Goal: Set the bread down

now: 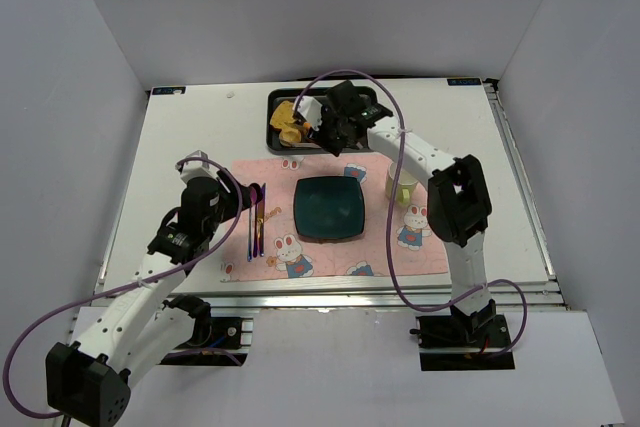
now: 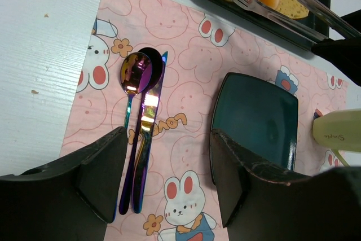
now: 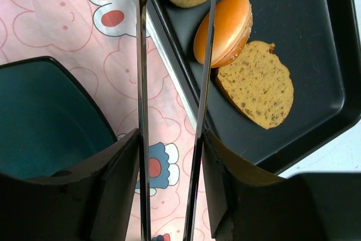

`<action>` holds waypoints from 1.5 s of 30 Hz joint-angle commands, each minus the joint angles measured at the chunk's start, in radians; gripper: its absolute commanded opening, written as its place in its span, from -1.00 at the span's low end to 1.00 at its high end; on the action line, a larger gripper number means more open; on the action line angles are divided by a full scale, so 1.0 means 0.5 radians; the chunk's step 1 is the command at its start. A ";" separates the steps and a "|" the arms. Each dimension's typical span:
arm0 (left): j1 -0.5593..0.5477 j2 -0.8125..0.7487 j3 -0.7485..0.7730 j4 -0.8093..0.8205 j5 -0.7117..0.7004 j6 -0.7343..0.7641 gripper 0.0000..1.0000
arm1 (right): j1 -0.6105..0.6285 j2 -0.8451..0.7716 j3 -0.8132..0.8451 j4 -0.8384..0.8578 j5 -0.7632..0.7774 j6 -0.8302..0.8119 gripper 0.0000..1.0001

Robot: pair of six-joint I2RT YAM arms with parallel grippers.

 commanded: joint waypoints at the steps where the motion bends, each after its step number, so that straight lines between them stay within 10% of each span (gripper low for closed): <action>1: 0.005 -0.012 -0.024 0.051 -0.002 -0.007 0.41 | 0.035 -0.013 -0.041 0.146 0.063 -0.034 0.02; 31: 0.005 -0.055 -0.067 0.081 0.001 -0.032 0.41 | 0.127 0.017 -0.105 0.272 0.456 -0.022 -0.12; 45: 0.005 -0.049 -0.049 0.081 0.001 -0.032 0.41 | 0.127 -0.001 -0.056 0.106 0.339 0.079 -0.82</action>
